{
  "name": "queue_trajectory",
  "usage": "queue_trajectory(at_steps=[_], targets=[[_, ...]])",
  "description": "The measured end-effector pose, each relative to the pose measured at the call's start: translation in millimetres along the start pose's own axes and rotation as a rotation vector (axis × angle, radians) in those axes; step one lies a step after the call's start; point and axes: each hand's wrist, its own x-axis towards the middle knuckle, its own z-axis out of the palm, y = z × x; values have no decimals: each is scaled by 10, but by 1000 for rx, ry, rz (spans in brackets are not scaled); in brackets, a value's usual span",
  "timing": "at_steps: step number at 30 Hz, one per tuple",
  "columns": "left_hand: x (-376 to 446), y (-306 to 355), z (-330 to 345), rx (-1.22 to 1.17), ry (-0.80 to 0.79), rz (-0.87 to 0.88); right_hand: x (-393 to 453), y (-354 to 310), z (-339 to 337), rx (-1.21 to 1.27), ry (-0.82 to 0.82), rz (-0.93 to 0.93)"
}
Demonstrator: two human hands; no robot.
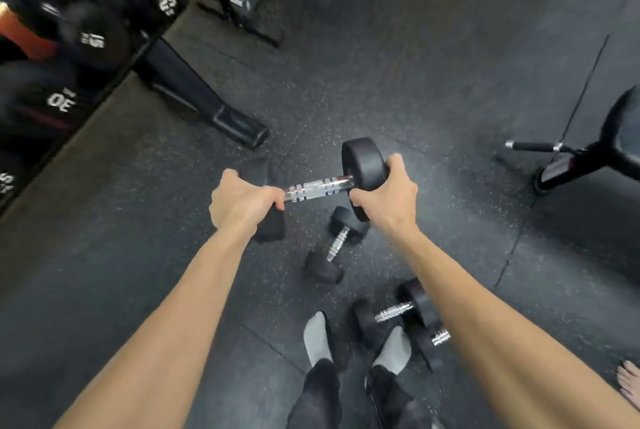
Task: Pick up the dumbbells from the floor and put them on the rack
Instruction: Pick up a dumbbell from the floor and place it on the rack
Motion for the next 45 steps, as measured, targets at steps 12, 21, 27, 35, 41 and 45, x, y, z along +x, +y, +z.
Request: queue_trajectory(at_steps=[12, 21, 27, 35, 41, 45], targets=[[-236, 573, -3699, -179, 379, 211, -1034, -3558, 596, 313, 25, -415], [362, 1002, -5479, -272, 480, 309, -962, -5426, 1424, 384, -9, -620], [1510, 1473, -6282, -303, 460, 323, -295, -6422, 2256, 408, -4, -646], [3376, 2169, -7048, -251, 390, 305, 769, -7461, 3445, 413, 47, -589], [5036, 2645, -7383, -162, 266, 305, 1667, -7979, 4566, 398, 149, -448], [6053, 2916, -7513, -47, 204, 328, 2179, -8255, 5234, 363, 205, -313]])
